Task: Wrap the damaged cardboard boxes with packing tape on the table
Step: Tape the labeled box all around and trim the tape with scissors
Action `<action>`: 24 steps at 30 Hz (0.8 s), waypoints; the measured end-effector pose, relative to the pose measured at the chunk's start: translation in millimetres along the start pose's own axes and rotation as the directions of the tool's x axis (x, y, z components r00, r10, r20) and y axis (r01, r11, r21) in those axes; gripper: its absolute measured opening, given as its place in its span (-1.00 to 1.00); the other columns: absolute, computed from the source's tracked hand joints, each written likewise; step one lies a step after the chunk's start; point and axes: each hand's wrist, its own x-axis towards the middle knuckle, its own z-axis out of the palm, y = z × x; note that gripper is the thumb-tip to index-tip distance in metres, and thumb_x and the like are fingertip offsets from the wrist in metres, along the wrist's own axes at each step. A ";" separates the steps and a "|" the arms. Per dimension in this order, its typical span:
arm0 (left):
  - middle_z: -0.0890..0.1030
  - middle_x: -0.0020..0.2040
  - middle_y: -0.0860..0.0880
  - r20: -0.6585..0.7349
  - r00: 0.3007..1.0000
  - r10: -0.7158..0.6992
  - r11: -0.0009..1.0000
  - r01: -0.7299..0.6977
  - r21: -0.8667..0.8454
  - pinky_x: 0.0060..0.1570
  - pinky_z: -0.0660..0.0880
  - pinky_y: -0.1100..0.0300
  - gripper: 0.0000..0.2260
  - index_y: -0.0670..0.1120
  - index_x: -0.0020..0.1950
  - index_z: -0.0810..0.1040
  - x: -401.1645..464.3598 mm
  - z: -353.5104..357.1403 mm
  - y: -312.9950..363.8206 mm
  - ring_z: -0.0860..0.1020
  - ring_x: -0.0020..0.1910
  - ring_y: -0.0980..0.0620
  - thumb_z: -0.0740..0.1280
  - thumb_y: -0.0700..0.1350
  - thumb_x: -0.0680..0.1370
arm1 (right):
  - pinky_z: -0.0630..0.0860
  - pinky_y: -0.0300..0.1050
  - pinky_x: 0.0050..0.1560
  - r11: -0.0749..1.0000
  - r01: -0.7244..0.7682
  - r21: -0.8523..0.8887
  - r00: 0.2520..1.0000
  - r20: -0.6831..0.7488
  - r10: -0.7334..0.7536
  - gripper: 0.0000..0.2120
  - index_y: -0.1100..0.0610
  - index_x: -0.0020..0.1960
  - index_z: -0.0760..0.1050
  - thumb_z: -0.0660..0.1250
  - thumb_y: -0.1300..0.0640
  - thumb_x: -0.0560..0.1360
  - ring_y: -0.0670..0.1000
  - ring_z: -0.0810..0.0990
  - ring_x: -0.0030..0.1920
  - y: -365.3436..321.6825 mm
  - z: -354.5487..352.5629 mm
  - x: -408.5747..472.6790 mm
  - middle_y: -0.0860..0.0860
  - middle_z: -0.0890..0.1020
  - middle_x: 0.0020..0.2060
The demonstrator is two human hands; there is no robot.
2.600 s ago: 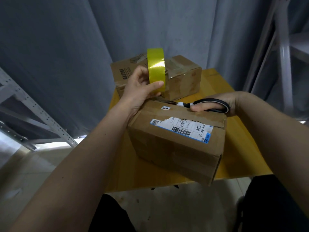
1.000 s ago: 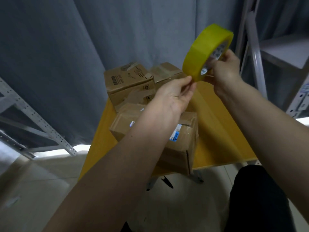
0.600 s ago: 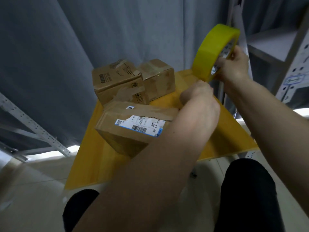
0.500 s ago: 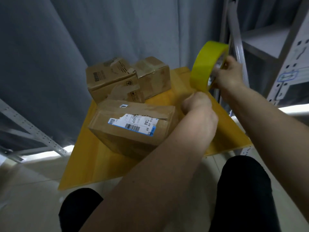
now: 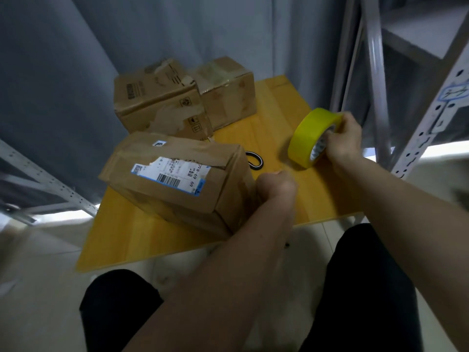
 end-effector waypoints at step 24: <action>0.58 0.17 -0.11 0.513 0.743 0.429 0.392 -0.665 0.636 0.03 0.45 0.06 -0.76 -0.10 0.21 0.55 -85.1 -21.3 46.7 0.53 0.15 -0.14 0.24 -0.19 0.56 | 0.36 -0.10 0.27 0.983 -0.181 -0.016 0.940 -0.296 0.168 -0.64 0.22 0.29 0.38 0.10 0.35 0.51 0.15 0.46 0.26 -19.2 7.8 -4.2 0.18 0.49 0.24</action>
